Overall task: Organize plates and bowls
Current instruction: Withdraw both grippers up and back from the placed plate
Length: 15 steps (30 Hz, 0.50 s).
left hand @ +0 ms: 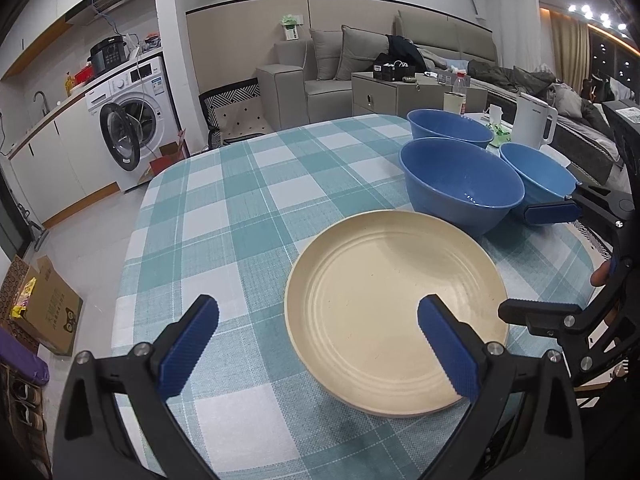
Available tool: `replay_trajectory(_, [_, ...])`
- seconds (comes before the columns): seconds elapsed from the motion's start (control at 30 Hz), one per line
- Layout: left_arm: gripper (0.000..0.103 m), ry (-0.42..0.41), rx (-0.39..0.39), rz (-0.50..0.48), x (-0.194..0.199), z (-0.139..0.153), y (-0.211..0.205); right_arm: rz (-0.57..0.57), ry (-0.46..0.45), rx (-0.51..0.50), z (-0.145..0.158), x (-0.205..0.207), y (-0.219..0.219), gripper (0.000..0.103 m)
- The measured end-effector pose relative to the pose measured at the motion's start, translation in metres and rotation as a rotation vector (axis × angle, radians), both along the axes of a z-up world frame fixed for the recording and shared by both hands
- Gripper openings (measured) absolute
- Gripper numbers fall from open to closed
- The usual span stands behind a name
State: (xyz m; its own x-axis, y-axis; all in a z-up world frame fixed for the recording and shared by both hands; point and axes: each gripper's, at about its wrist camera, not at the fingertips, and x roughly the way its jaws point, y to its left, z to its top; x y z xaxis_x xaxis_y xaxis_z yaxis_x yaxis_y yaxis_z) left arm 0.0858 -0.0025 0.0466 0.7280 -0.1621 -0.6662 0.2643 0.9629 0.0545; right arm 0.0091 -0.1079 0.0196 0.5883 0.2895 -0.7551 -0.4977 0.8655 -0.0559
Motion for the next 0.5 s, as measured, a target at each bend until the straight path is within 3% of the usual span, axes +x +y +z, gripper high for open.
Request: replay_trajectory(0.5, [0.101, -0.003, -0.043, 0.019, 0.001, 0.007, -0.004, -0.031, -0.029, 0.017, 0.017, -0.004, -0.013, 0.102])
